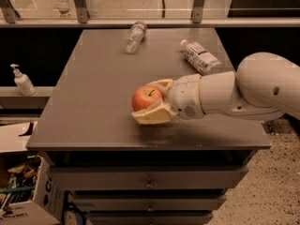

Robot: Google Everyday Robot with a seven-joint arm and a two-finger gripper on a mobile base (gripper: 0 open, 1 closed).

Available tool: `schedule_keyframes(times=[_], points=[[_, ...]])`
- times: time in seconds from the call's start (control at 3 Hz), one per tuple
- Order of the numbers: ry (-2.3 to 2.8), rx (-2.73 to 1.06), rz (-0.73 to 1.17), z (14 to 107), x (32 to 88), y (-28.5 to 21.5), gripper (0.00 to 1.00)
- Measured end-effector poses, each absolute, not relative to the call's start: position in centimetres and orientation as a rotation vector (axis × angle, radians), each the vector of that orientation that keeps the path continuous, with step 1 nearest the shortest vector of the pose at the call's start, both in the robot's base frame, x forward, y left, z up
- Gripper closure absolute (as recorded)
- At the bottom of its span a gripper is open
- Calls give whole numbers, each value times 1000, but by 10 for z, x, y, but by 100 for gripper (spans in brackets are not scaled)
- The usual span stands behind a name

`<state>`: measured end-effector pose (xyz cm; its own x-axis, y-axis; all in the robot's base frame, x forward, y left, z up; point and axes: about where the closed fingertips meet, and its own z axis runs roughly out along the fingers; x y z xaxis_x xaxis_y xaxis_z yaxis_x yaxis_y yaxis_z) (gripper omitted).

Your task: Move apple near water bottle

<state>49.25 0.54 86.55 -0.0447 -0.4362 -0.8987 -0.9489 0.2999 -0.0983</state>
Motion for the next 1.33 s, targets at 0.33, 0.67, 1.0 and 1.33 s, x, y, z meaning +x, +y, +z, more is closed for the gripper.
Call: schedule_keyframes(times=[0.33,0.67,1.0,1.33], points=[[1642,-1284,695,866,492,5,100],[1649,-1263,640,867,512,2,100],[1660,-1207,588,870,558,-6,100],[1687,-1147,514,874,617,-16,100]])
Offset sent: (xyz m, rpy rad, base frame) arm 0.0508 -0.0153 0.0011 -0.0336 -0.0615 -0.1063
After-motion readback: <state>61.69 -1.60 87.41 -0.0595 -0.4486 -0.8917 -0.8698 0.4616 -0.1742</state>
